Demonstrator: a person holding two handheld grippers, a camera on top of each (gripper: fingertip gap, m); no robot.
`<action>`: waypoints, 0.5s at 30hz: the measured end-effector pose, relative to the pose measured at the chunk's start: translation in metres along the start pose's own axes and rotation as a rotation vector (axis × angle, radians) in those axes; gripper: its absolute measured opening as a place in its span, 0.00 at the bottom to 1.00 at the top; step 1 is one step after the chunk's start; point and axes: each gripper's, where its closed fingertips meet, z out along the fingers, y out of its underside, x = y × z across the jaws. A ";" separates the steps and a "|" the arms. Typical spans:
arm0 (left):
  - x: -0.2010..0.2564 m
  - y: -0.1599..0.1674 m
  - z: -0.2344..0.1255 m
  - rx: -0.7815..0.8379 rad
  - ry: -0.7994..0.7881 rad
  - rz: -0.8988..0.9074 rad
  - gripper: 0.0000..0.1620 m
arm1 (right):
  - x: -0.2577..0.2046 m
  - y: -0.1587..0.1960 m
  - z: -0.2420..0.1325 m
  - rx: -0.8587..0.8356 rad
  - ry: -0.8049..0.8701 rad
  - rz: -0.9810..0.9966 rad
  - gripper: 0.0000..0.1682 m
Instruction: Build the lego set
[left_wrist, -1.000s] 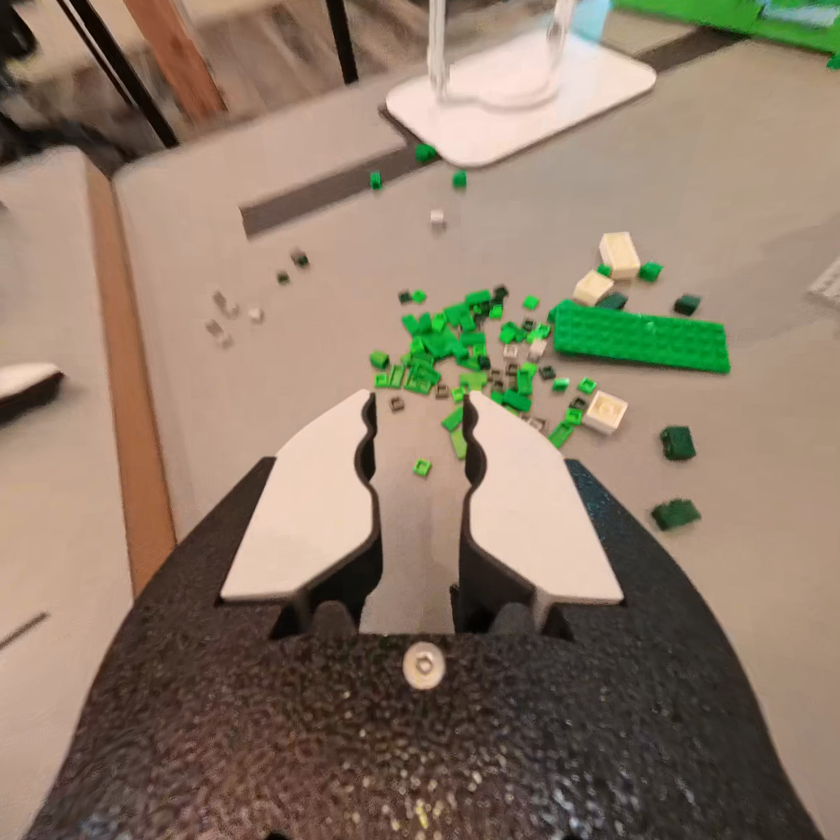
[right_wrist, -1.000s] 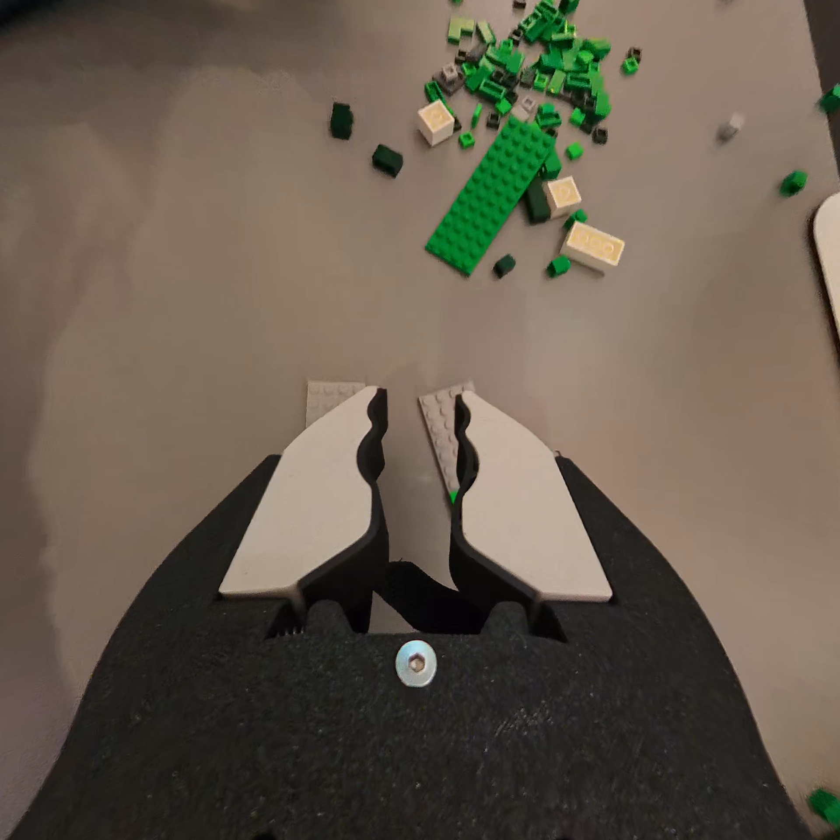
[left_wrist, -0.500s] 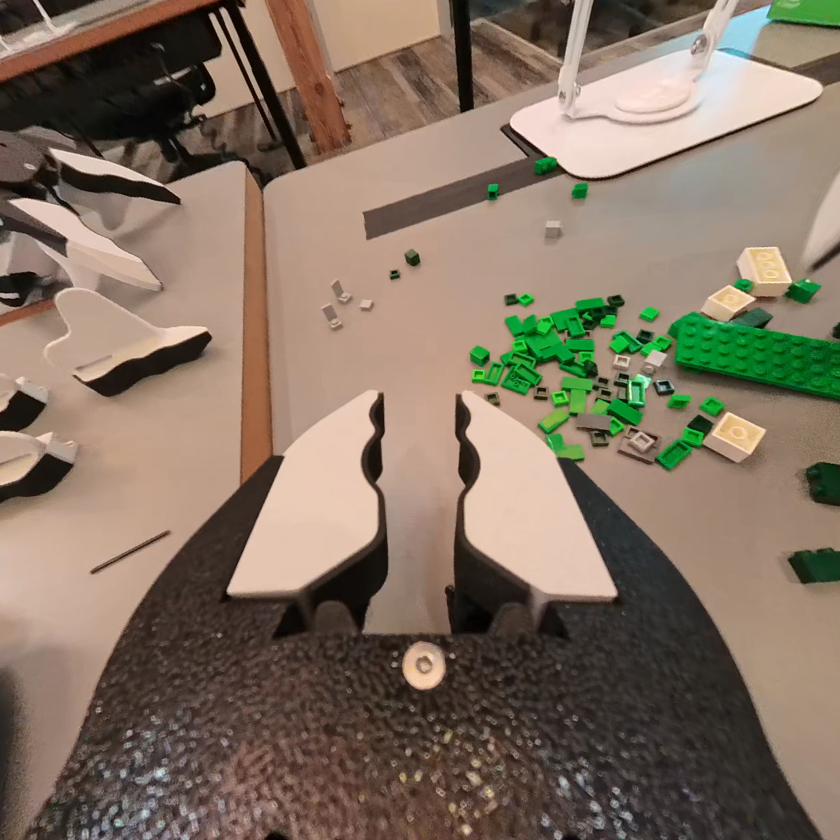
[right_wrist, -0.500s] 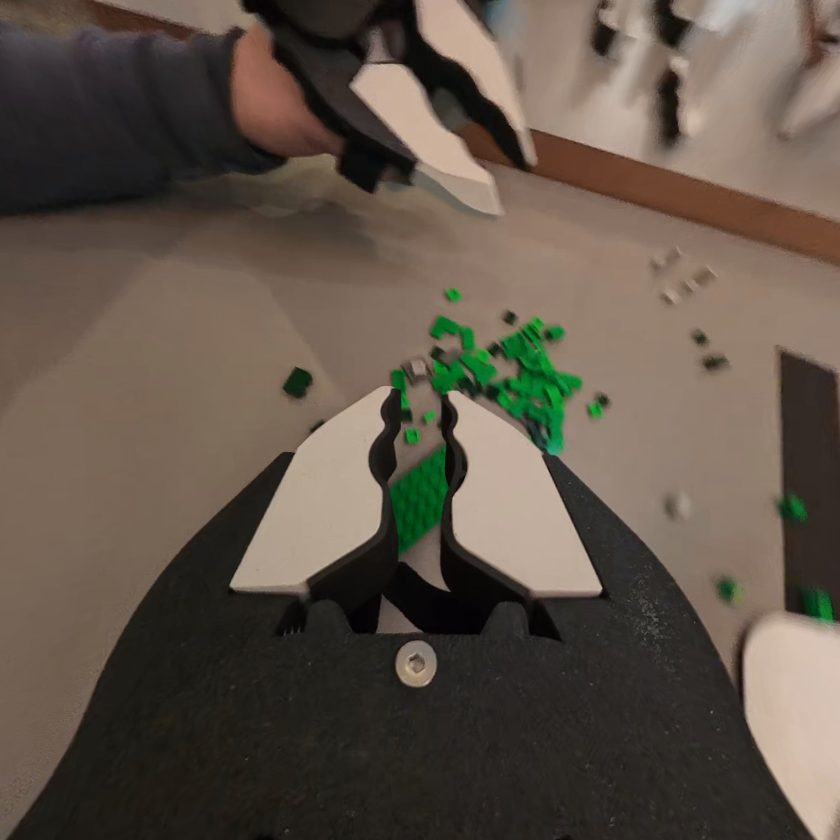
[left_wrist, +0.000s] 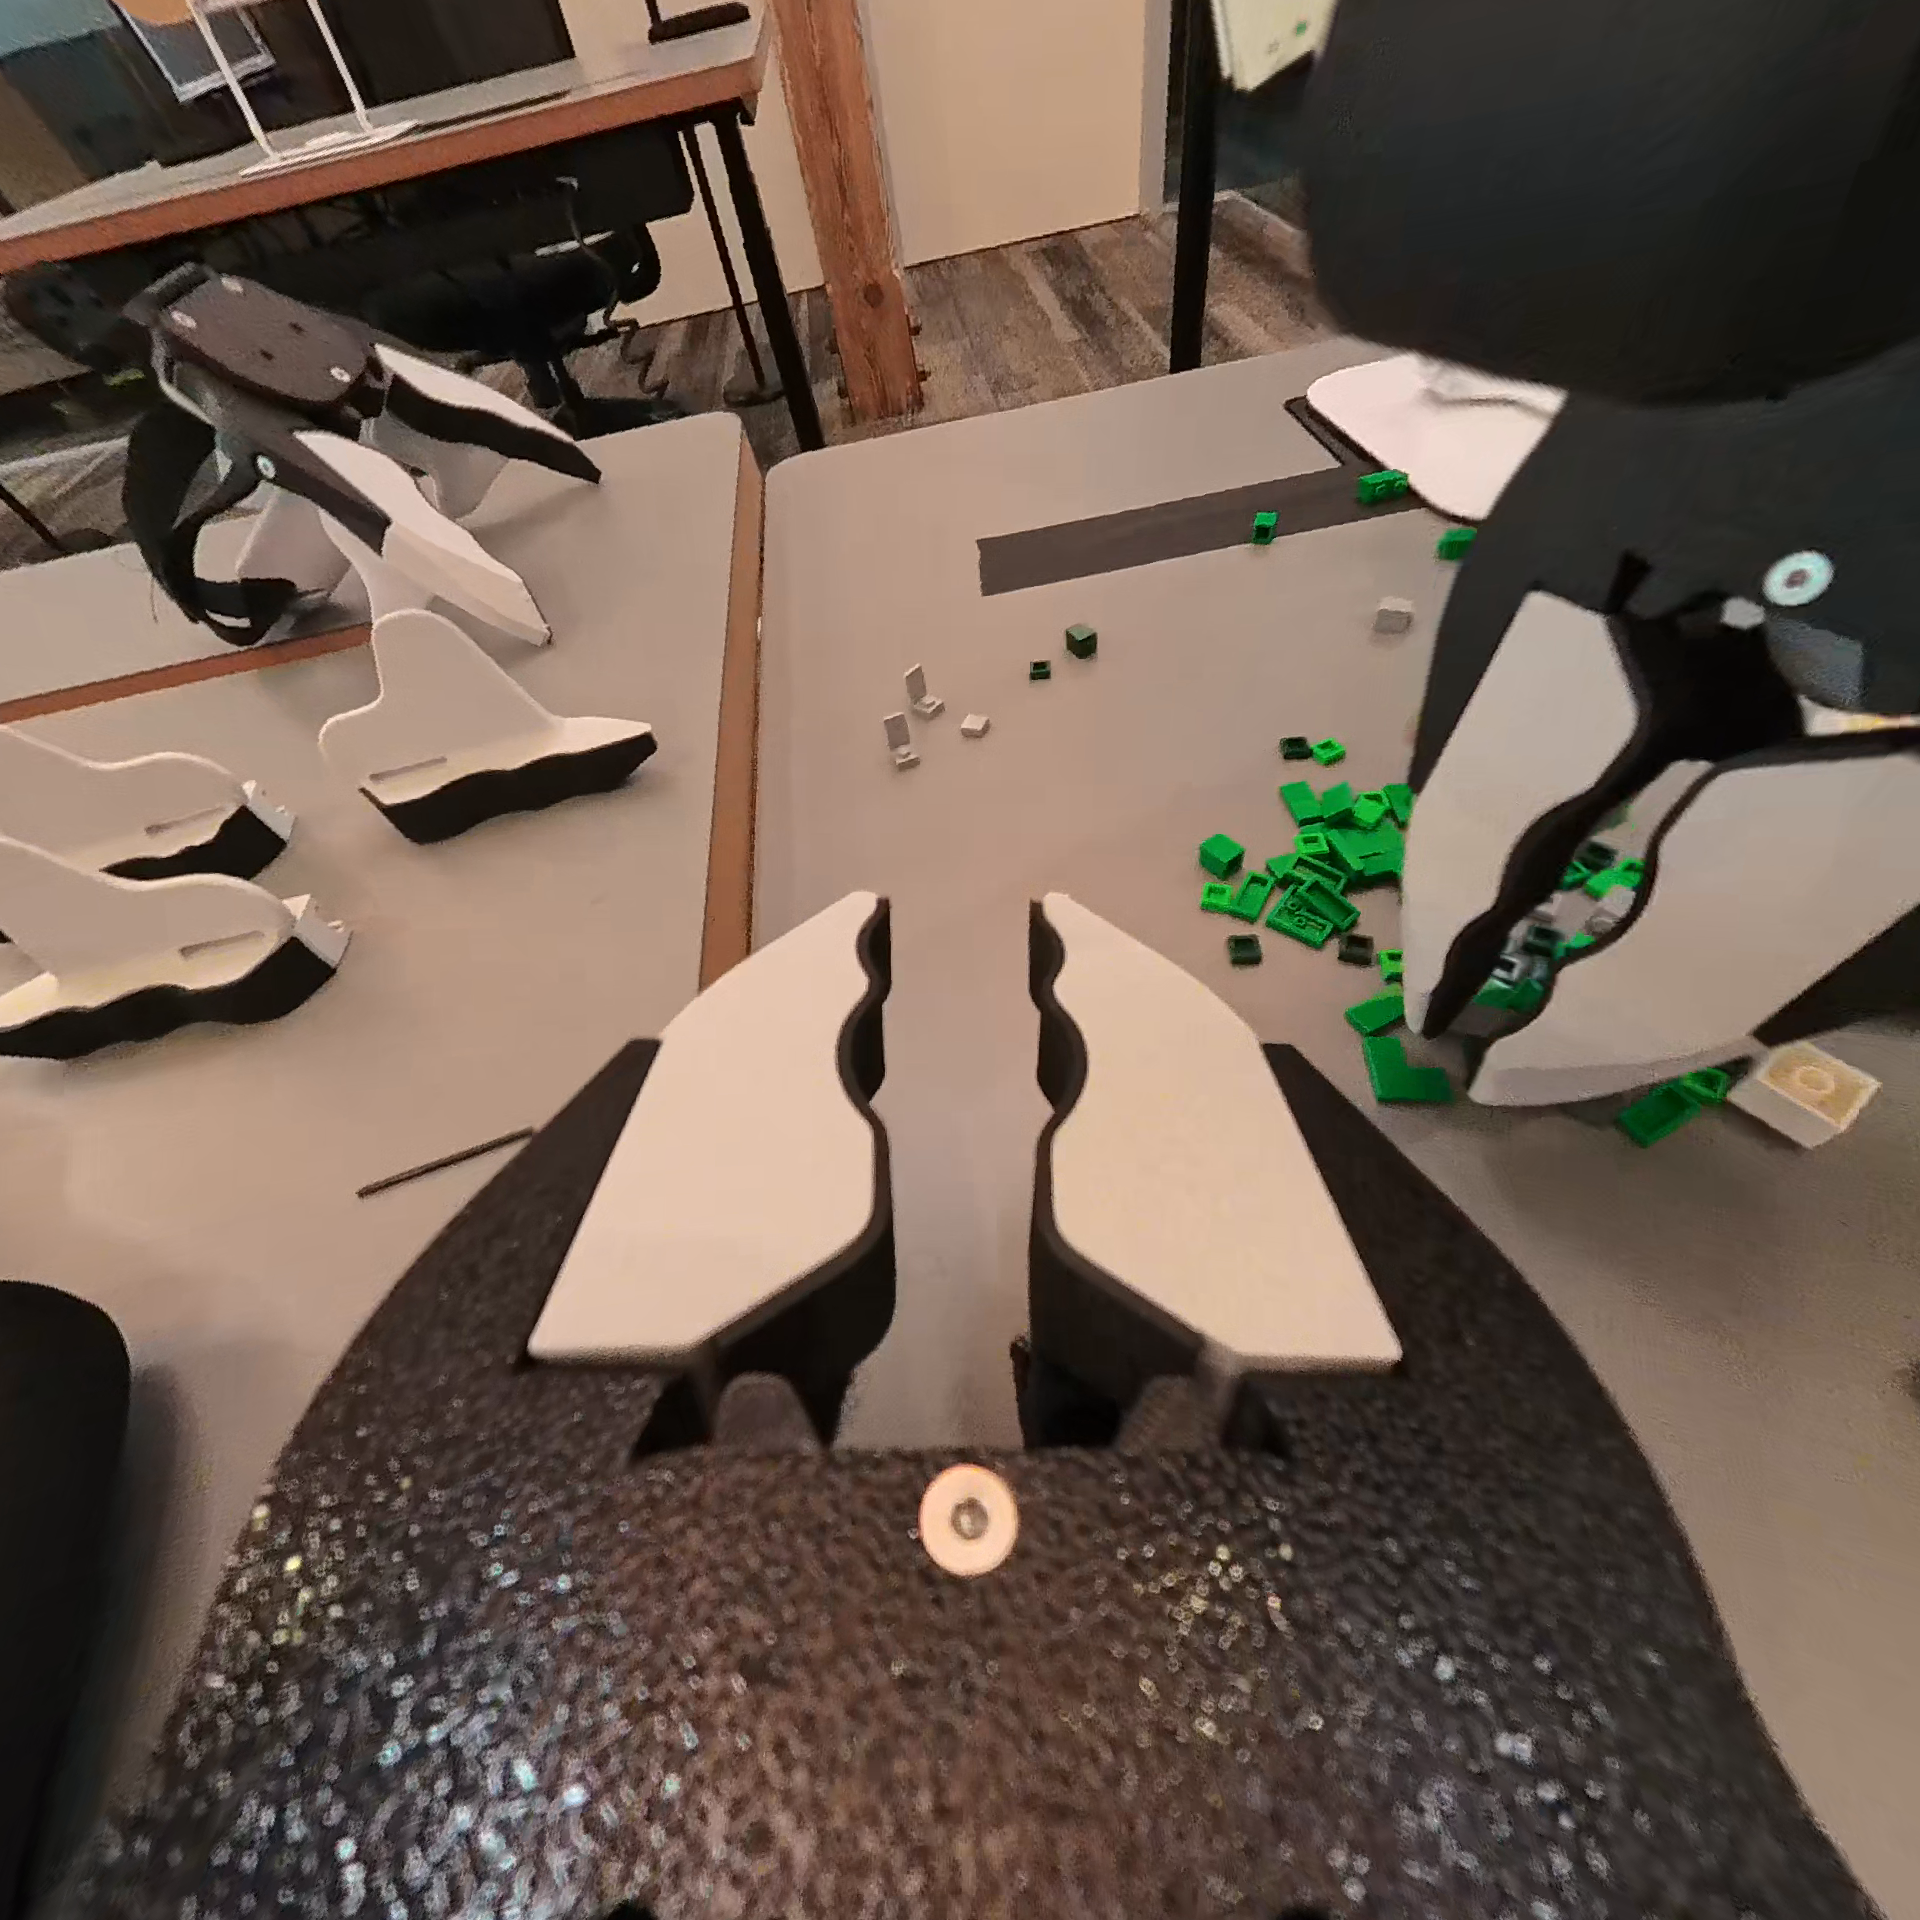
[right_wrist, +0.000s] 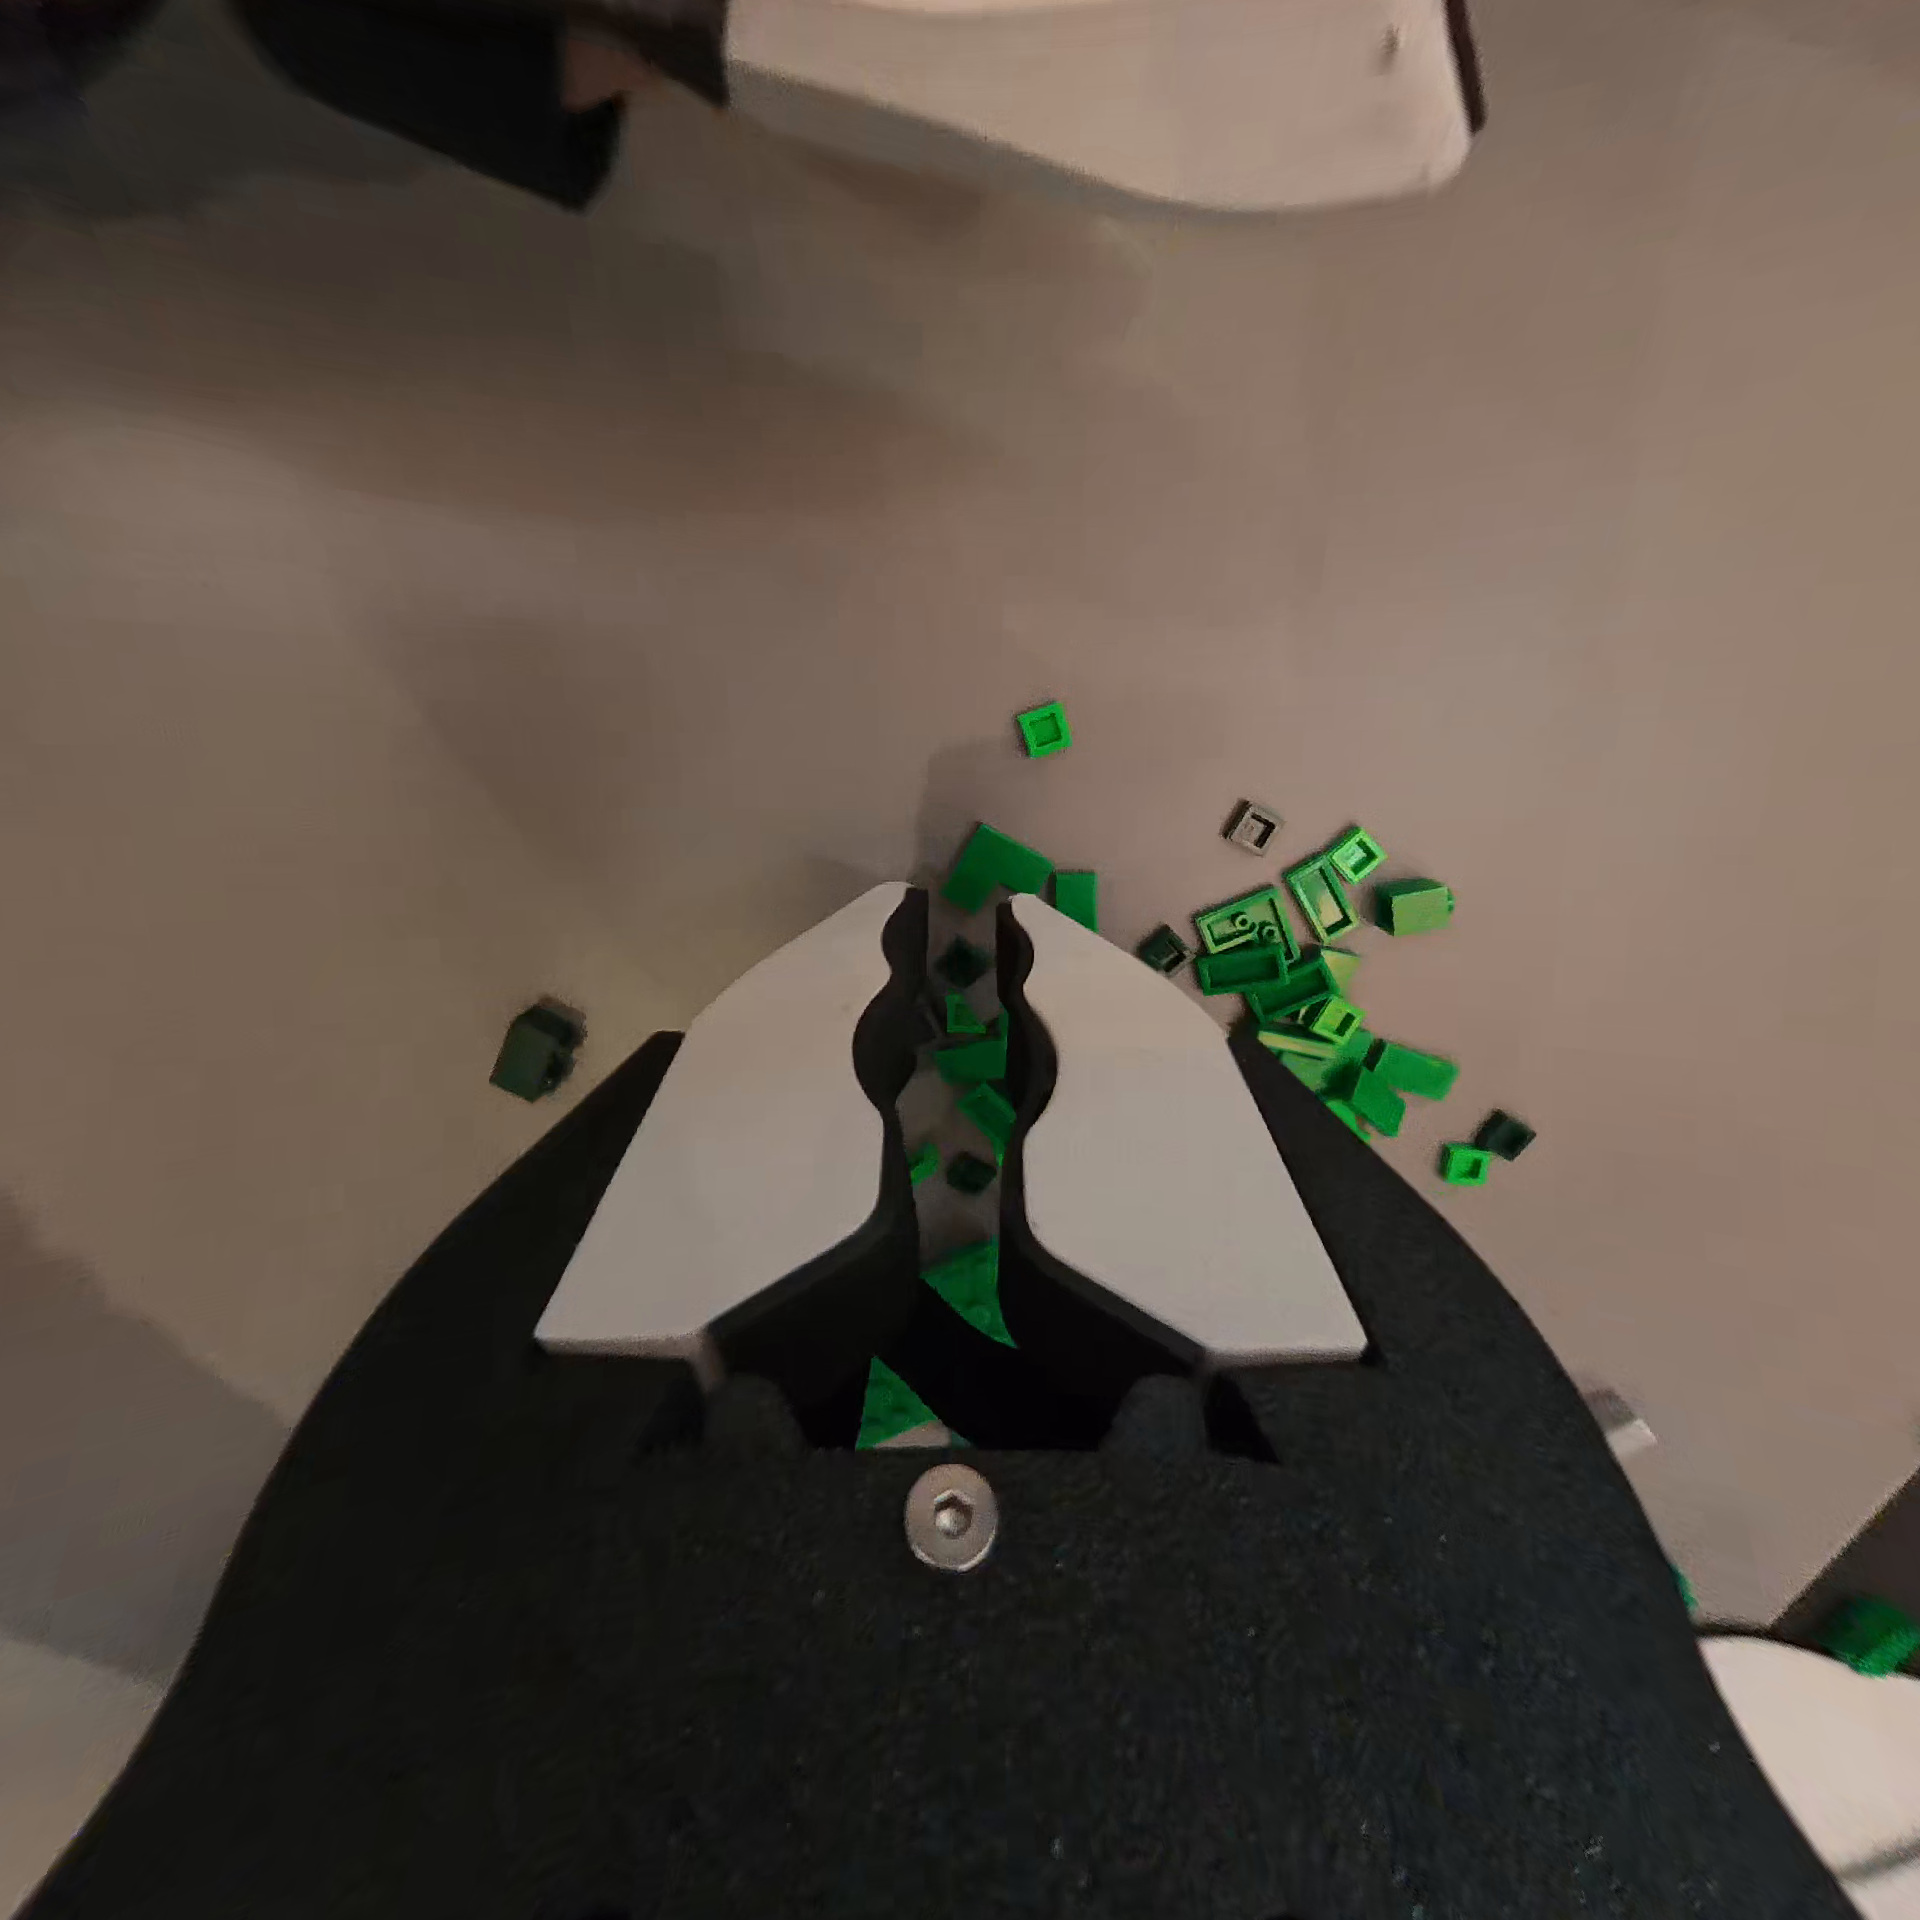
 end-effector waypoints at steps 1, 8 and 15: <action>-0.001 0.001 0.000 -0.004 0.001 -0.009 0.15 | 0.001 0.000 0.001 0.004 0.025 0.019 0.07; -0.001 0.000 0.000 -0.004 -0.001 -0.005 0.16 | 0.003 -0.004 0.010 0.004 0.113 0.123 0.12; -0.003 -0.002 -0.002 0.000 -0.011 -0.002 0.15 | 0.008 -0.003 0.007 -0.050 0.210 0.112 0.11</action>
